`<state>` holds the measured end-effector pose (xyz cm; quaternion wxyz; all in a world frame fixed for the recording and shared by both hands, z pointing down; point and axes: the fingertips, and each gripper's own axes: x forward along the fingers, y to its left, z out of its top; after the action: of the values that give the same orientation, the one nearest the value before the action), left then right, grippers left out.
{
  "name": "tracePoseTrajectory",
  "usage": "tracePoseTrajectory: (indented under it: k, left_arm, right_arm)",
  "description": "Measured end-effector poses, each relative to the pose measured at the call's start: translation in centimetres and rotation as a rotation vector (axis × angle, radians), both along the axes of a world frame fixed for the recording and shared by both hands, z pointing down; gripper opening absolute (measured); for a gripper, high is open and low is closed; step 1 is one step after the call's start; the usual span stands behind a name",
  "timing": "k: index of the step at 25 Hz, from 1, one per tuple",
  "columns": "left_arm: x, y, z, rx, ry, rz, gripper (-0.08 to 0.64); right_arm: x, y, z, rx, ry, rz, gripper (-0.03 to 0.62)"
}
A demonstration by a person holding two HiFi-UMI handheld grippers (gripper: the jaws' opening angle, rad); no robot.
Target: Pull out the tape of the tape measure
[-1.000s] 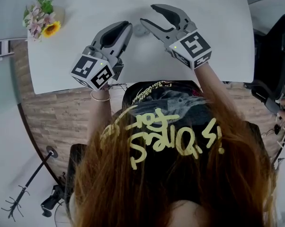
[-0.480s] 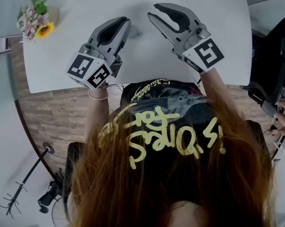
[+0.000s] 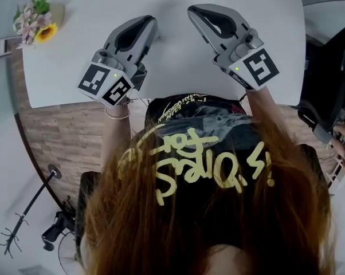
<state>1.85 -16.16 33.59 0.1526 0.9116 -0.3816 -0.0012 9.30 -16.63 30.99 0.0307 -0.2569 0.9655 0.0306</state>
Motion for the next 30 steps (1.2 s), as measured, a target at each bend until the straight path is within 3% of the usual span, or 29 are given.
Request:
tracePoseTrajectory:
  k: [30]
  left_arm:
    - [1.9,0.8,-0.4,0.035,0.003,-0.035,-0.003]
  right_arm:
    - [1.9,1.3,0.6,0.004,0.018,-0.058,0.003]
